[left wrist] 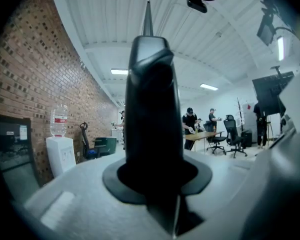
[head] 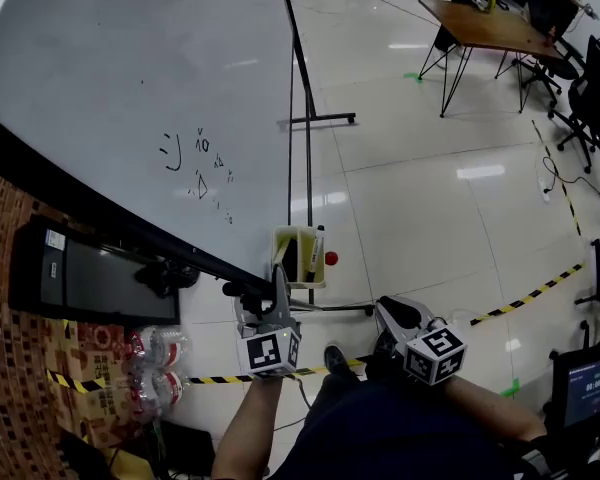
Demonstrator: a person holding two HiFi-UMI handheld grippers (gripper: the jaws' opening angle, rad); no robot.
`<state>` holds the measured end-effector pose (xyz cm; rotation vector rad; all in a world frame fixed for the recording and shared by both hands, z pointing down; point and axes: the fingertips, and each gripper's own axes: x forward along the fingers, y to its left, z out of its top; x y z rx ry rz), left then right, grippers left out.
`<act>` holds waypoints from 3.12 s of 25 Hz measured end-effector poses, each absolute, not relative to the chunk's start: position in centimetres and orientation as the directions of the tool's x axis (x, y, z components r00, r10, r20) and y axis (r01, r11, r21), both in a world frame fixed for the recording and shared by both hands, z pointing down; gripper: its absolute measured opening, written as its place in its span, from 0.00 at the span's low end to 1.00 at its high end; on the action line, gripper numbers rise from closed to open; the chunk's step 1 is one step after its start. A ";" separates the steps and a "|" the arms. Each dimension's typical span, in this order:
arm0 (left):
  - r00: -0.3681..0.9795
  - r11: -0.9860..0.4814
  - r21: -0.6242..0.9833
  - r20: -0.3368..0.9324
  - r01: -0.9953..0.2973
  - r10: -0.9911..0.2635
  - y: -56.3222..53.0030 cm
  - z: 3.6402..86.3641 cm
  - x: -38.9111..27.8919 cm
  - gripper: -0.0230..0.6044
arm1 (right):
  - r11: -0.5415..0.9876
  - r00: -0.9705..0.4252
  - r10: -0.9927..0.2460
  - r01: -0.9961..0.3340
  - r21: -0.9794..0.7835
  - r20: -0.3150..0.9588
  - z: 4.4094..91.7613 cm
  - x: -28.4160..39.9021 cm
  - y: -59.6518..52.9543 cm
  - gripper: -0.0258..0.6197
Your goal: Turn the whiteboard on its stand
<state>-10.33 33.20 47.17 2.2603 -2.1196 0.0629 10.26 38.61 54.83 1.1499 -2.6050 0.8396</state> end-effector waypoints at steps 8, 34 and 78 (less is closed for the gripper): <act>0.086 -0.087 -0.006 0.042 -0.996 -0.995 36.3 46.6 -9.5 0.24 | 0.528 -0.661 -0.653 -0.747 -0.404 0.369 53.8 8.8 39.5 0.09; 0.145 -0.198 -0.126 0.340 -0.972 -0.929 42.1 50.0 -10.7 0.36 | 0.529 -0.654 -0.660 -0.754 -0.391 0.369 53.4 8.2 37.4 0.09; 0.649 -0.574 0.303 0.388 -0.761 -0.655 32.6 51.8 11.3 0.05 | 0.497 -0.544 -0.810 -0.835 -0.234 0.219 47.8 17.1 30.6 0.08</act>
